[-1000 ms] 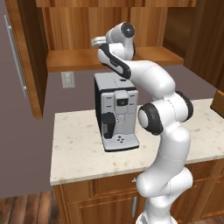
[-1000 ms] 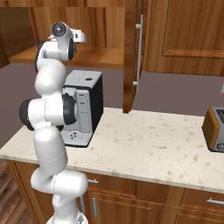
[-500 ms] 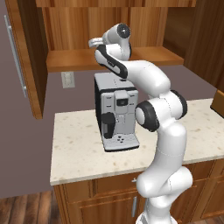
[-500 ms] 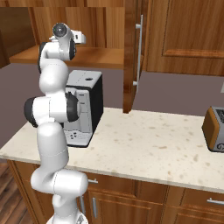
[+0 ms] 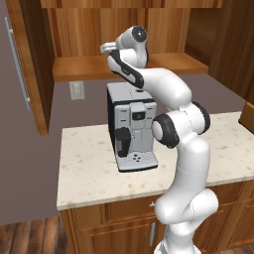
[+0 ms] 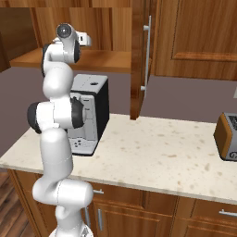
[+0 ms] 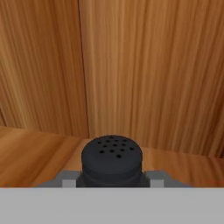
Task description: Retrieve the shaker from the cabinet and place it next the steak on a plate on the dining table.
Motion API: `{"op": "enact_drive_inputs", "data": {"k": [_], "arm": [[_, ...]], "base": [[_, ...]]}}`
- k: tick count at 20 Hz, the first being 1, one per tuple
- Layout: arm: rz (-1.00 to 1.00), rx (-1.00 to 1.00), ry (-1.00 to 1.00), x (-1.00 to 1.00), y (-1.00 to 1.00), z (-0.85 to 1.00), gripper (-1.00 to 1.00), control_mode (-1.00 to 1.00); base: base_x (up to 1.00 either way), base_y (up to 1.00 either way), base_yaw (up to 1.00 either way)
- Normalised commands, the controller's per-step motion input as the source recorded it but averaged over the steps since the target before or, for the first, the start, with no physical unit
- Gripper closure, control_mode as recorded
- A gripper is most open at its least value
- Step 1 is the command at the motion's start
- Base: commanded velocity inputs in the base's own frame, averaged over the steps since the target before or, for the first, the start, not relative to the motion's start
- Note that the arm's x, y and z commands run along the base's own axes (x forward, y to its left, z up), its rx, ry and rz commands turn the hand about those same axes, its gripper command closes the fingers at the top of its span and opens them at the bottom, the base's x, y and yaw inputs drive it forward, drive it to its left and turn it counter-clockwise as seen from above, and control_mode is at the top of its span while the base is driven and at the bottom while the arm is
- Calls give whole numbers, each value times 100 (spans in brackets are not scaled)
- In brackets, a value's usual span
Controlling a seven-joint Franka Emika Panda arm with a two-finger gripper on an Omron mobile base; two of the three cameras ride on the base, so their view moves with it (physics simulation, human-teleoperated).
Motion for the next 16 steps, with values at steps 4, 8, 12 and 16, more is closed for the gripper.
{"op": "enact_drive_inputs", "data": {"k": [4,8,12,16], "arm": [[0,6,4,0,0,-16,100,-100],[0,5,0,-8,0,-4,100,-100],[0,1,-10,-52,0,9,100,-100],[0,0,-21,-85,0,42,100,-100]], "base": [[0,0,0],[0,0,0],[0,0,0],[0,0,0]]}}
